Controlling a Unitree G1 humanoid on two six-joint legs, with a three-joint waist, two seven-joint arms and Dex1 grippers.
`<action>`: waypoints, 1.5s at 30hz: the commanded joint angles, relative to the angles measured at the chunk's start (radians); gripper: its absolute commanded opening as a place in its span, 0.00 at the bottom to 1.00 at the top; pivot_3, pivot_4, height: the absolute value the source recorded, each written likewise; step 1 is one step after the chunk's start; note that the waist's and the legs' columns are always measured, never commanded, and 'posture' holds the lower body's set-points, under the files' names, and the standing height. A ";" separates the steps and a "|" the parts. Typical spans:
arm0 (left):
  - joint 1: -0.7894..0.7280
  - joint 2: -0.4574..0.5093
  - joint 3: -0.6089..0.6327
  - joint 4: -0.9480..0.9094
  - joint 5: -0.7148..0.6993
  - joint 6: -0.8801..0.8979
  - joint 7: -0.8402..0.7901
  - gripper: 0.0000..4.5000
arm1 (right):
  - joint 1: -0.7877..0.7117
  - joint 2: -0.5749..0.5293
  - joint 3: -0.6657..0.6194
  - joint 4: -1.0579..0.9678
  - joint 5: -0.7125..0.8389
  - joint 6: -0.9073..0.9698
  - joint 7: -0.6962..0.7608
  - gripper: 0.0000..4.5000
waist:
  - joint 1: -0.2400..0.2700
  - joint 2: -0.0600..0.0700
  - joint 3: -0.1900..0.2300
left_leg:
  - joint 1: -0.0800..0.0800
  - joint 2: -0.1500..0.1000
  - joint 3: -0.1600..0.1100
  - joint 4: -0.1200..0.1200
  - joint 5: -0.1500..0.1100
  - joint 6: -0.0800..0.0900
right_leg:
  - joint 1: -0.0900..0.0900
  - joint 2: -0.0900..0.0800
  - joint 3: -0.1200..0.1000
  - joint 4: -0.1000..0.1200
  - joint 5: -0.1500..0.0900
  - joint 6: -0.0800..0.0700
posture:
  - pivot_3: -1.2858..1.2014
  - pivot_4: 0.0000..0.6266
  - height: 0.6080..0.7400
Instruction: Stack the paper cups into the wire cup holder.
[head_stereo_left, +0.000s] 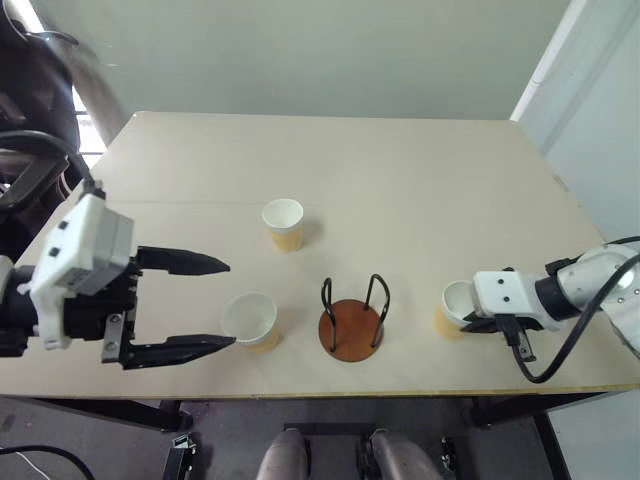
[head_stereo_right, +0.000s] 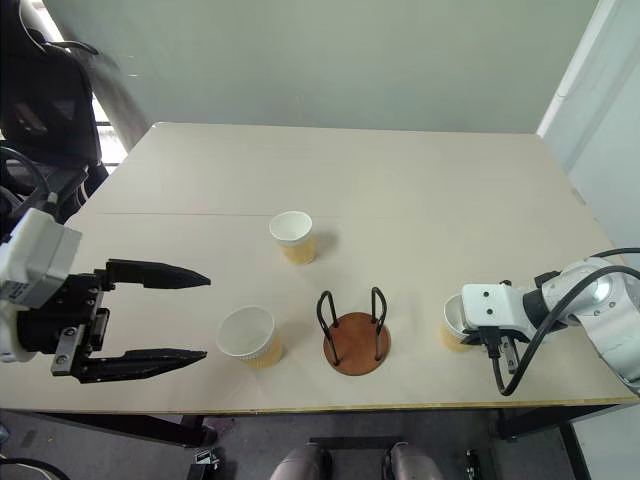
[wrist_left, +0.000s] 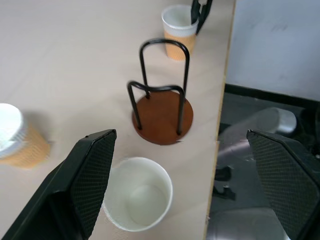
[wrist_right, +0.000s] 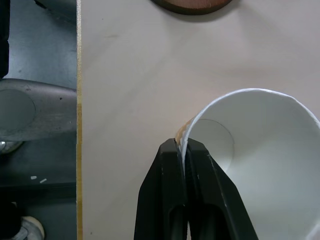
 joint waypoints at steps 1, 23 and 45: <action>0.029 -0.007 0.067 0.012 0.024 0.007 -0.006 1.00 | -0.061 0.000 -0.027 0.007 0.018 -0.017 0.034 0.01 | -0.001 0.000 0.000 | 0.000 0.000 0.000 0.000 0.000 0.000 | 0.000 0.000 0.000 0.000 0.000 0.000 | 0.52 0.24 1.00; 0.155 -0.042 0.153 -0.024 0.041 0.019 -0.042 1.00 | -0.703 0.324 -0.022 0.124 0.317 0.022 0.228 0.01 | -0.010 0.001 0.000 | 0.002 0.002 0.000 -0.004 0.001 0.002 | -0.001 0.002 0.000 0.001 -0.004 -0.008 | 0.52 0.24 1.00; 0.231 -0.061 0.279 -0.106 0.002 0.096 -0.015 1.00 | -0.555 0.382 0.109 0.074 0.226 -0.029 0.219 0.01 | -0.012 0.001 0.000 | 0.003 0.002 0.001 -0.002 0.000 0.001 | 0.000 0.002 0.000 0.001 -0.006 -0.015 | 0.52 0.24 1.00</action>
